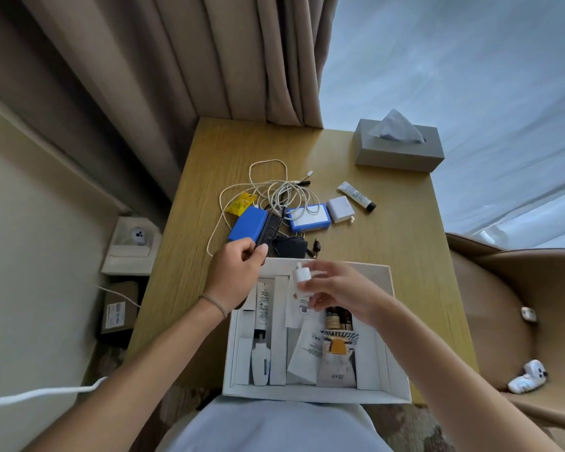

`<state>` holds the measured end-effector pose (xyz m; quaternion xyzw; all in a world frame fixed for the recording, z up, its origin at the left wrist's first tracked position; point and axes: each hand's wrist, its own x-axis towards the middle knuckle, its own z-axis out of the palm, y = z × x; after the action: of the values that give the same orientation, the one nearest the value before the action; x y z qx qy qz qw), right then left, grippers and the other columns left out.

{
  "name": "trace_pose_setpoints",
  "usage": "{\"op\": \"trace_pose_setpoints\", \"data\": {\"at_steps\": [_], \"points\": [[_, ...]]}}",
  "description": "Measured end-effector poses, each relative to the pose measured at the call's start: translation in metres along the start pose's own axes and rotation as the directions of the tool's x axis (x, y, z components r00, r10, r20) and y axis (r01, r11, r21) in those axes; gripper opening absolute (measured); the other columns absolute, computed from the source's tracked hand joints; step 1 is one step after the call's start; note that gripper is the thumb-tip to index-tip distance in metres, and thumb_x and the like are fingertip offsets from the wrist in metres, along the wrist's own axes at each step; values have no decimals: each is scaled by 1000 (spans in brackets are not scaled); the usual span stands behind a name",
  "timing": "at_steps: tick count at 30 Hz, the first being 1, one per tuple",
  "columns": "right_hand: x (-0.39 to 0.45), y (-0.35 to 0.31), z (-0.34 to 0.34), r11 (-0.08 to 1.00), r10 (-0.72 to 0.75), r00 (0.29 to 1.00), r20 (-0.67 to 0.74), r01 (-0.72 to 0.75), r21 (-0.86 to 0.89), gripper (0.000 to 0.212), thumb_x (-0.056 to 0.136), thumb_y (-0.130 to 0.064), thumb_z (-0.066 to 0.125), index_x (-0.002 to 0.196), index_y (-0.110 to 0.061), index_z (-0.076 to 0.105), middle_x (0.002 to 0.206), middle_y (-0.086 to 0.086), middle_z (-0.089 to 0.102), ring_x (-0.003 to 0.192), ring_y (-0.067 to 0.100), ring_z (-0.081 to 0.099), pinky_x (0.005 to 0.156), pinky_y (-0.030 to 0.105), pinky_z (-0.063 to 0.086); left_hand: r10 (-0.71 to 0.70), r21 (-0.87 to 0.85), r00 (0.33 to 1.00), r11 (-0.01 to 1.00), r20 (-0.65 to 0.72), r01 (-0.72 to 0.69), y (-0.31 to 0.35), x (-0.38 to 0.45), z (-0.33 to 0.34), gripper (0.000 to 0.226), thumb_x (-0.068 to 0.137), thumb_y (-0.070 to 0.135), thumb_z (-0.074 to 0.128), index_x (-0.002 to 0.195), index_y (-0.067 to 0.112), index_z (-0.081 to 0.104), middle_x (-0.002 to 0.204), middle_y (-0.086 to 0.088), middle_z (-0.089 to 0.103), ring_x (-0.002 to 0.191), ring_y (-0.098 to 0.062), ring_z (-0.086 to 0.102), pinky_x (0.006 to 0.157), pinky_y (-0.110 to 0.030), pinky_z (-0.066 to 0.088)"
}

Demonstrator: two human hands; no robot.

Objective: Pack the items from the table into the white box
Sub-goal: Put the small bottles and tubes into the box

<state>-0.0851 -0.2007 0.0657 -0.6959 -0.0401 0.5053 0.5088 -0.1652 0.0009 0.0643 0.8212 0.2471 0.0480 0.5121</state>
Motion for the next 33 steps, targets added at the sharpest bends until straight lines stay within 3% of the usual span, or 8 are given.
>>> {"op": "trace_pose_setpoints", "data": {"at_steps": [4,8,12,16,22,26,30,33], "points": [[32,19,39,990,101,990,-101,-110,-91,47,83,-13,80,126,-11,62,102,14,74,76,18,74,75,29,62,-25,-30,999,999,20,25,-9,-7,-11,30,95,17,59,79,-9,56,72,-31,58,67,-44,55,65,-54,50],[61,35,63,977,116,981,-157,-140,-158,55,77,-9,82,128,-11,61,98,10,73,80,19,75,68,25,62,-60,-39,997,997,56,62,-17,-11,-20,20,95,15,59,84,-1,61,68,-19,60,60,-23,54,62,-46,51],[82,53,85,955,-11,960,-281,-73,-288,40,73,-21,86,106,-28,63,93,-7,69,81,12,72,69,28,63,-63,-39,995,997,76,66,-23,-16,-30,14,96,17,59,87,8,65,69,-10,65,62,-23,61,64,-44,55],[93,61,99,932,-171,891,-421,7,-363,41,73,-33,84,94,-47,52,81,-24,60,78,1,65,65,18,54,-62,-27,996,998,71,64,-29,-18,-37,15,95,17,59,83,12,65,67,-9,66,67,-30,64,66,-48,54],[96,71,106,863,-279,817,-504,-16,-504,43,77,-44,81,115,-34,63,105,-14,64,92,7,63,82,28,58,-76,8,987,997,143,76,-30,-21,-39,14,95,16,59,86,24,66,69,-4,70,68,-23,66,65,-42,54],[89,72,99,866,-264,836,-481,-14,-499,40,84,-45,74,121,-34,64,103,-11,68,89,10,65,78,31,57,-60,95,980,995,192,42,-25,-23,-31,8,90,17,66,94,22,71,74,0,70,72,-21,67,70,-45,58],[80,57,82,962,-181,842,-509,45,-268,17,95,-38,64,107,-26,69,92,-12,69,83,8,67,79,37,60,-87,98,958,993,274,62,-22,-23,-16,37,86,12,73,119,26,63,72,-4,68,56,-13,64,55,-32,57],[67,52,58,970,-171,818,-548,41,-241,11,96,-22,62,100,-21,72,97,-3,73,86,14,70,81,41,62,-131,48,922,991,365,122,-22,-24,1,68,83,1,73,137,31,47,79,-8,67,57,-15,69,50,-25,56]]}}
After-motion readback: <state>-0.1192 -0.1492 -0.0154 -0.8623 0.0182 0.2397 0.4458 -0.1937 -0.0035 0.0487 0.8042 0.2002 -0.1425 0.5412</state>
